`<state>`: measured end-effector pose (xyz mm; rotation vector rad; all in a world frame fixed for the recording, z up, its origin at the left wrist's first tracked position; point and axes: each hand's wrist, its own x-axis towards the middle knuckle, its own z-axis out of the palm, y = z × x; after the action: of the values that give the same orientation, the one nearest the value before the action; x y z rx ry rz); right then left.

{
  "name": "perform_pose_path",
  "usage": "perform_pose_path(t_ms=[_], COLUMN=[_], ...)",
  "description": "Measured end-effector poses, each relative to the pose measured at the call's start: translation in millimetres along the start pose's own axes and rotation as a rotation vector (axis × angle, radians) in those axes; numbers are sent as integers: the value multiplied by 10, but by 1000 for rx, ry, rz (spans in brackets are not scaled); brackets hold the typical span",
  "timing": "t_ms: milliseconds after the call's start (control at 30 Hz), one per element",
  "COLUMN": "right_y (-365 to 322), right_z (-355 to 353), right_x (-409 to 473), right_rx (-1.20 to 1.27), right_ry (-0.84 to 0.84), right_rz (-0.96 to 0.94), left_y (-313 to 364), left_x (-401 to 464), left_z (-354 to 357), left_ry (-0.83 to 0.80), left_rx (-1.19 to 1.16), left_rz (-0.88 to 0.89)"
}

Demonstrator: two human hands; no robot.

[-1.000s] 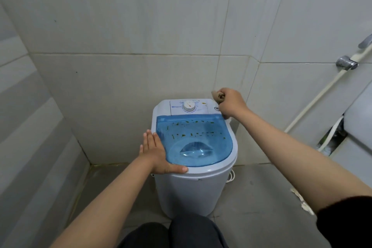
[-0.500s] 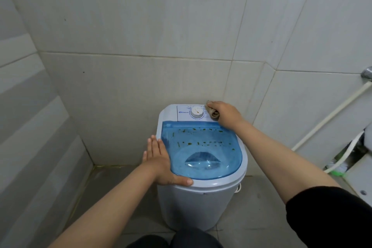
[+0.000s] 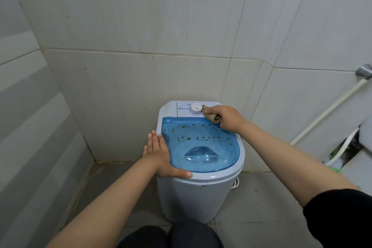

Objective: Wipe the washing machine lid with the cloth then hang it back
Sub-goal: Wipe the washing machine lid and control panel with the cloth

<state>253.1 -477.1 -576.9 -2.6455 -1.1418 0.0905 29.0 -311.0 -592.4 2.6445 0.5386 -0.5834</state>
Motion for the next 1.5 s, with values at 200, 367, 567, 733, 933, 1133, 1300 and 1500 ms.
perform_pose_path(t_ms=[200, 367, 567, 733, 933, 1133, 1300, 1500], right_y=[152, 211, -336, -573, -612, -525, -395, -200], right_z=[-72, -309, -562, -388, -21, -4, 11, -21], right_x=[-180, -133, 238, 431, 397, 261, 152, -6], right_rx=[-34, 24, 185, 36, -102, -53, -33, -71], right_ry=[-72, -215, 25, 123, 4, 30, 27, -39], right_rz=[38, 157, 109, -70, -85, -86, -86, -37], left_y=[-6, 23, -110, -37, -18, -31, -26, -24], left_x=[28, 39, 41, 29, 35, 27, 11, 10], left_z=[75, 99, -55, -11, 7, 23, 21, 25], left_ry=[3, -9, 20, 6, 8, 15, 21, 27], left_rx=[-29, -43, -22, -21, -25, -23, -29, -42], left_rz=[1, -4, -10, 12, 14, 16, 15, 17])
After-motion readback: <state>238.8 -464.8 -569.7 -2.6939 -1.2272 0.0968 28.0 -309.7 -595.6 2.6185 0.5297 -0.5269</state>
